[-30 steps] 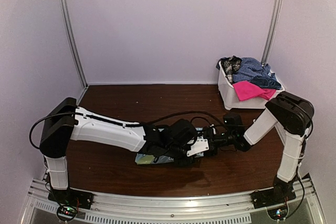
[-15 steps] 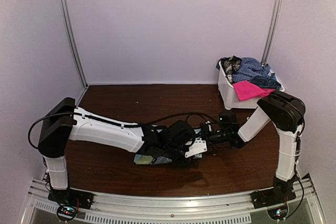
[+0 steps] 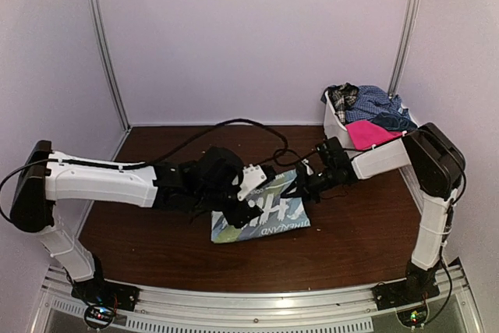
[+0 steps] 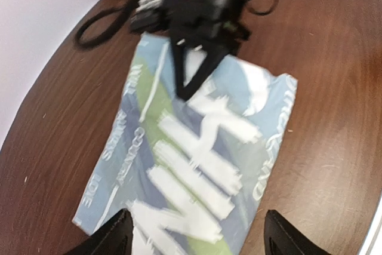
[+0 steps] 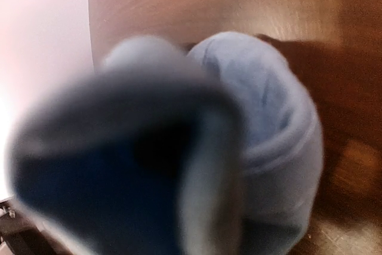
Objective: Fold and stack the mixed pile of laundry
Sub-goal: Pass from the left arm to the right, then turn over the square-folded T-shirt at the center of the board.
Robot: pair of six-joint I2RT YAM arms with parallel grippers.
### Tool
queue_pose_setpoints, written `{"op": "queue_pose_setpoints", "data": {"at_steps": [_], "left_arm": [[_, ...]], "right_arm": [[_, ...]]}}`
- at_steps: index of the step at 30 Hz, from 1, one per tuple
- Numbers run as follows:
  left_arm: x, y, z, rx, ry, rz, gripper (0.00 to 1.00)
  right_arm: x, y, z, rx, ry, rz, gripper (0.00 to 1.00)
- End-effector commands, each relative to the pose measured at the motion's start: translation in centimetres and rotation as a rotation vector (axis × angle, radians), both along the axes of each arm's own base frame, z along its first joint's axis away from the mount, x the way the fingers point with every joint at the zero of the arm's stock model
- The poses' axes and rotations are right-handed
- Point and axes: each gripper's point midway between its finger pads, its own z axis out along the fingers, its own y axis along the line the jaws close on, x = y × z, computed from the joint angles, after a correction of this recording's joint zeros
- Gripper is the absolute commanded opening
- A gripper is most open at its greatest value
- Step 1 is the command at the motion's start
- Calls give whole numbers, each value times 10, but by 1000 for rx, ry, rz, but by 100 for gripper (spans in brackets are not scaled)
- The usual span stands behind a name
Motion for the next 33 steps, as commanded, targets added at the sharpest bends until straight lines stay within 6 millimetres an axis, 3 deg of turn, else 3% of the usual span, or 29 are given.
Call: {"op": "queue_pose_setpoints", "data": {"at_steps": [1, 5, 12, 16, 18, 20, 22, 27, 33], "left_arm": [[36, 51, 23, -138, 43, 262, 78], [53, 91, 31, -184, 57, 394, 80], [65, 140, 34, -189, 44, 544, 82], [69, 164, 38, -215, 38, 610, 83], [71, 175, 40, -218, 32, 640, 84], [72, 185, 40, -207, 29, 662, 84], [75, 196, 40, -190, 21, 693, 84], [80, 227, 45, -182, 15, 803, 85], [75, 267, 47, -285, 78, 949, 88]], "right_arm": [[13, -28, 24, -168, -130, 81, 0], [42, -59, 55, -370, -268, 131, 0], [93, -108, 147, -754, -522, 156, 0], [109, -121, 194, -933, -652, 96, 0], [111, -112, 211, -1019, -733, 100, 0], [103, -90, 202, -1091, -770, 177, 0], [88, -58, 172, -1142, -778, 295, 0], [31, 31, 99, -1162, -820, 617, 0], [-42, 99, 32, -1058, -740, 819, 0]]}}
